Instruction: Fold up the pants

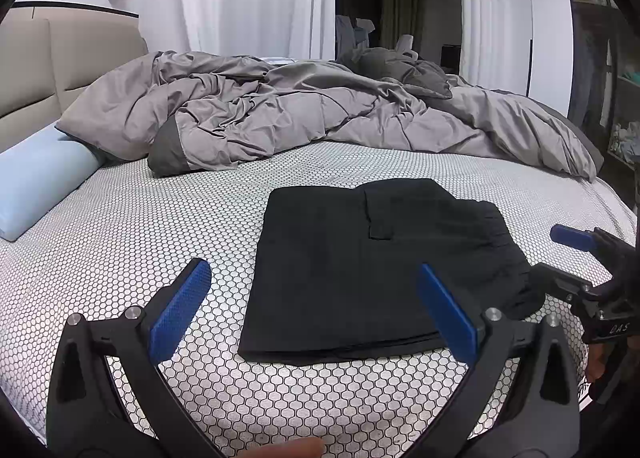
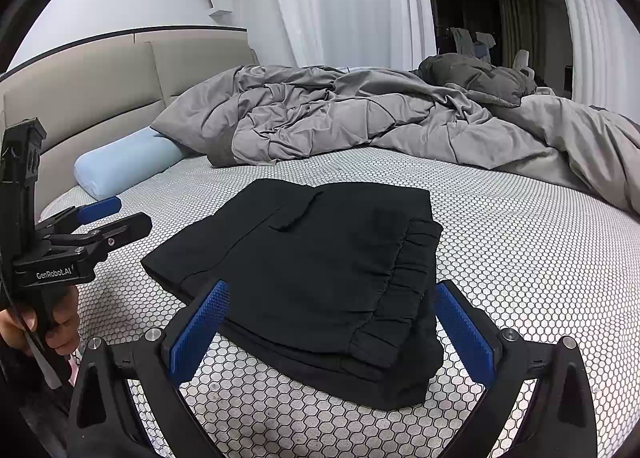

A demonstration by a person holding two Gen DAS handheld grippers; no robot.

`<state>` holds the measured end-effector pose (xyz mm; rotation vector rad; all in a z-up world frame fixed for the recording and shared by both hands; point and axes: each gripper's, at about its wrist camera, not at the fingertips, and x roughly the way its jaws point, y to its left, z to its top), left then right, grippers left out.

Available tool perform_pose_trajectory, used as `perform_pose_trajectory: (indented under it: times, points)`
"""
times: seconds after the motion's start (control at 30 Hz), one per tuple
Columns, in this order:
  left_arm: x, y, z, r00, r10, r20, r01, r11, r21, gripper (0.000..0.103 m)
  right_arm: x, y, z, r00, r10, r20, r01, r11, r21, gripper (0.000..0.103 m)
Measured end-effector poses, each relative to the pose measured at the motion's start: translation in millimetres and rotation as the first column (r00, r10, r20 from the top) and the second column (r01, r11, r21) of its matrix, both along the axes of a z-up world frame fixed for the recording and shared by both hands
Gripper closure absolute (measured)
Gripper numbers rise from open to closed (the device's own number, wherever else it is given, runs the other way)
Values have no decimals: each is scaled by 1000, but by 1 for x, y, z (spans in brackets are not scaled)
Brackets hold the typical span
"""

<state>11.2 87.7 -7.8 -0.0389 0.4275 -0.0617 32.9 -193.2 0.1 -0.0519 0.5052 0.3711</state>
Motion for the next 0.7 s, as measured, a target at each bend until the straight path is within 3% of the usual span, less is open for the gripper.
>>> perform_pose_trajectory:
  times: [0.7]
  points:
    - [1, 5, 1, 1000, -6, 7, 6, 1000, 1, 1, 1, 0, -2, 1000, 4, -8, -4, 1000, -7, 0]
